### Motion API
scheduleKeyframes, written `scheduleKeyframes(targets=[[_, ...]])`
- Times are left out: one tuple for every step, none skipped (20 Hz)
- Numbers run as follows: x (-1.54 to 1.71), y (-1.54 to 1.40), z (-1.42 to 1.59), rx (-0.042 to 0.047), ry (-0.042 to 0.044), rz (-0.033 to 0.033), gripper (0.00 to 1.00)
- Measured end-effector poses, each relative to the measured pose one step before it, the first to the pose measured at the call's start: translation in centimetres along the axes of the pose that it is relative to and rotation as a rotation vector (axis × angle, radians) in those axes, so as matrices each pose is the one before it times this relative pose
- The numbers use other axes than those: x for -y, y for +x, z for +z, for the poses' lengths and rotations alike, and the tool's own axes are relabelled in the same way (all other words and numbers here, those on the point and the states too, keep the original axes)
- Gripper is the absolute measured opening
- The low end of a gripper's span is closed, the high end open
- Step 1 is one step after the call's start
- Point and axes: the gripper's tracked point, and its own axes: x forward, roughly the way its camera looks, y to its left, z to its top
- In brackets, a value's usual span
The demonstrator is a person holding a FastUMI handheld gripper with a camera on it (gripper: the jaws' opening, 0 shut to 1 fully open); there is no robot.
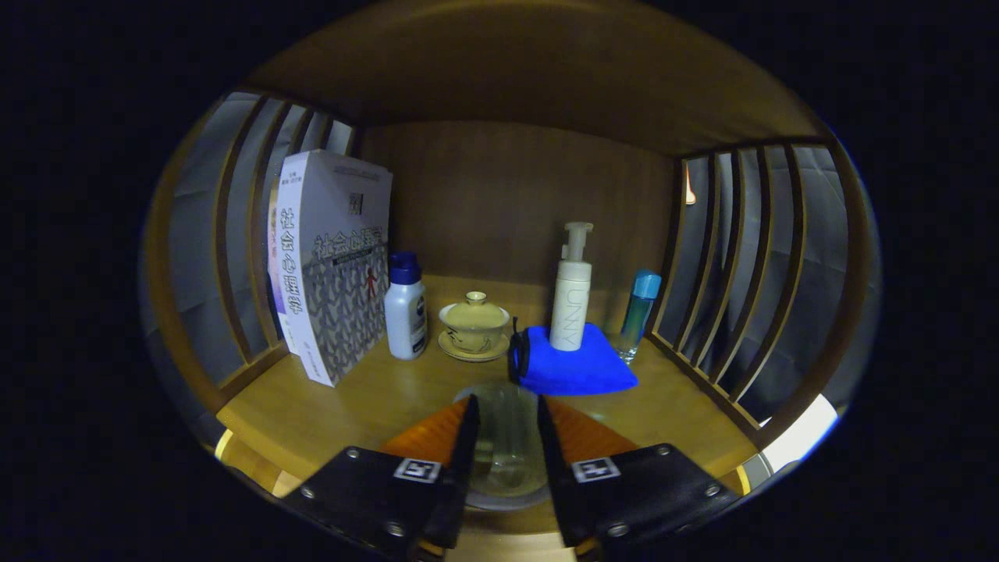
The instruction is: Pull open the drawer, take out the items inside it, and place them on the countertop above the cabinet.
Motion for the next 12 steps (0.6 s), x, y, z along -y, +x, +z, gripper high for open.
scheduleKeyframes(targets=[[-0.165, -0.729, 0.398, 0.01785, 0.01499, 0.00783, 0.70], [-0.261, -1.169, 0.309, 0.02033, 0.01471, 0.00684, 0.81], [-0.337, -1.403, 0.434, 0.02695, 0.00922, 0.00377, 0.93], [-0.157, -1.581, 0.480, 0.02827, 0.00590, -0.00338, 0.96], [-0.266, -1.793, 0.362, 0.03456, 0.00463, 0.00660, 0.96], [-0.553, -2.026, 0.645, 0.04003, 0.00571, 0.01208, 0.96], [-0.577, -2.029, 0.633, 0.04264, 0.00086, 0.01324, 0.96], [-0.578, -2.385, 0.592, 0.03996, -0.00677, 0.00852, 0.96], [-0.641, -2.618, 0.546, 0.03536, -0.01266, 0.00826, 0.96], [-0.661, -2.520, 0.090, 0.02421, -0.01406, 0.00566, 0.96], [-0.725, -2.382, -0.037, 0.01900, -0.00856, 0.00476, 0.96], [-0.897, -2.237, -0.362, 0.00569, -0.00994, 0.01221, 0.96]])
